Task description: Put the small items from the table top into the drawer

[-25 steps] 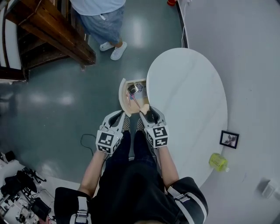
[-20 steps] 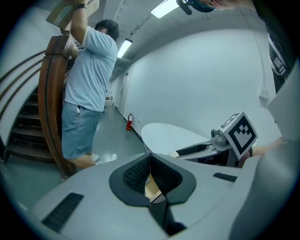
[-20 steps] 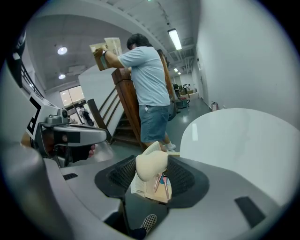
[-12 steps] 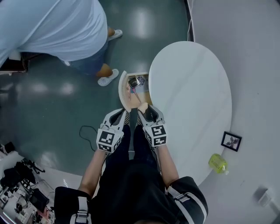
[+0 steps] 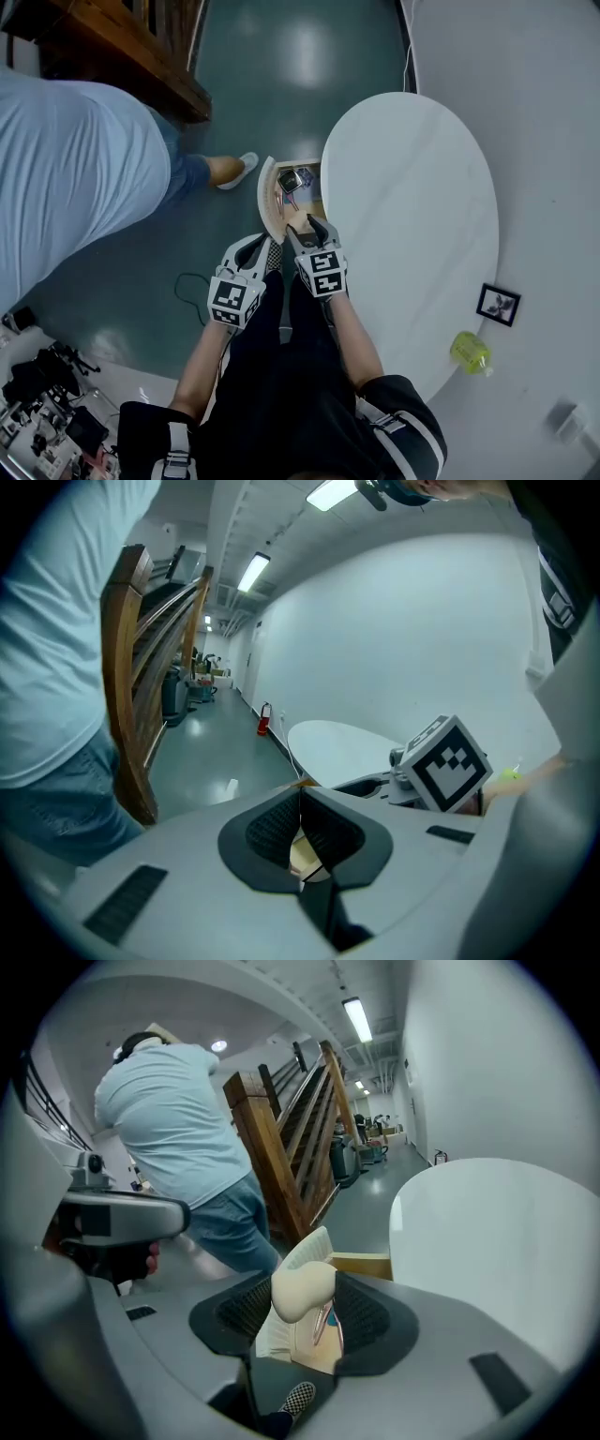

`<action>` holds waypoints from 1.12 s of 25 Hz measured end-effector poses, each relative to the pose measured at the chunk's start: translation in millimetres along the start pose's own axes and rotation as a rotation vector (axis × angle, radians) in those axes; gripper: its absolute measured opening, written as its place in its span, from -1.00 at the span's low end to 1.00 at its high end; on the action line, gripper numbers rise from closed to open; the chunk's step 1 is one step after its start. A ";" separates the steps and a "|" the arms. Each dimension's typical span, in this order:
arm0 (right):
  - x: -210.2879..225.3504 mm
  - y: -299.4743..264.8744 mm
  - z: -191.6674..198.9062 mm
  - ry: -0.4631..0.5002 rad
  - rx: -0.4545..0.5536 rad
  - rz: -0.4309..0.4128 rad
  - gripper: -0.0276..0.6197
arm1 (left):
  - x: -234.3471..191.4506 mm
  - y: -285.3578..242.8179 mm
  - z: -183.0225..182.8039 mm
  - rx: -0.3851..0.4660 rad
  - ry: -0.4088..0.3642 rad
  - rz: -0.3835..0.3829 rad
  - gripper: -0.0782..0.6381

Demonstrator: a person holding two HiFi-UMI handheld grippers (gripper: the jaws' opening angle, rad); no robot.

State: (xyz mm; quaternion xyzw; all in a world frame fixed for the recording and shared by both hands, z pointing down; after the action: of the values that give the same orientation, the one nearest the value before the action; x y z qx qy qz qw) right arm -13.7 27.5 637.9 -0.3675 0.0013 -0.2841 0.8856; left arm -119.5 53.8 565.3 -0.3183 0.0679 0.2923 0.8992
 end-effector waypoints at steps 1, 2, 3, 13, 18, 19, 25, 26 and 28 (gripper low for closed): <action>0.6 -5.7 0.8 -0.002 -0.012 0.008 -0.20 | -1.0 0.6 0.1 0.000 0.000 -0.001 -0.73; 0.8 -10.7 0.9 -0.005 -0.021 0.015 -0.20 | -1.8 1.5 0.2 0.000 0.000 -0.003 -0.73; 0.9 -15.3 0.0 -0.006 -0.026 0.021 -0.20 | -2.6 2.5 0.3 0.001 0.001 -0.005 -0.73; 3.4 -62.5 17.2 -0.034 -0.120 0.057 -0.19 | -22.1 10.7 2.0 -0.002 0.017 -0.018 -0.73; 6.4 -83.1 26.9 -0.039 -0.169 0.072 -0.19 | -35.2 13.5 4.7 -0.007 0.027 -0.026 -0.73; 6.9 -87.2 29.7 -0.040 -0.180 0.075 -0.19 | -37.8 13.5 5.2 -0.008 0.030 -0.028 -0.73; 11.9 -108.6 46.8 -0.048 -0.225 0.098 -0.19 | -53.7 12.6 8.4 -0.016 0.044 -0.028 -0.73; 12.2 -110.3 47.5 -0.047 -0.227 0.101 -0.19 | -56.5 12.6 8.9 -0.016 0.046 -0.029 -0.73; 13.1 -112.5 49.2 -0.056 -0.233 0.109 -0.19 | -61.4 12.3 9.9 -0.018 0.050 -0.029 -0.73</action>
State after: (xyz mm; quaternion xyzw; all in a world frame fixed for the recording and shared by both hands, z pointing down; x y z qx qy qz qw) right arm -48.8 -11.1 749.9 -0.4751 0.0296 -0.2231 0.8506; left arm -177.4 37.9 585.5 -0.3345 0.0829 0.2717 0.8986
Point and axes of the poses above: the fingertips, and each gripper's own axes: y backward along the fingers, x to its right, z out of its underside, the point moved 4 cm from there along y, backward along the fingers, and after that the axes turned 5 degrees about y, right-handed, at the moved point
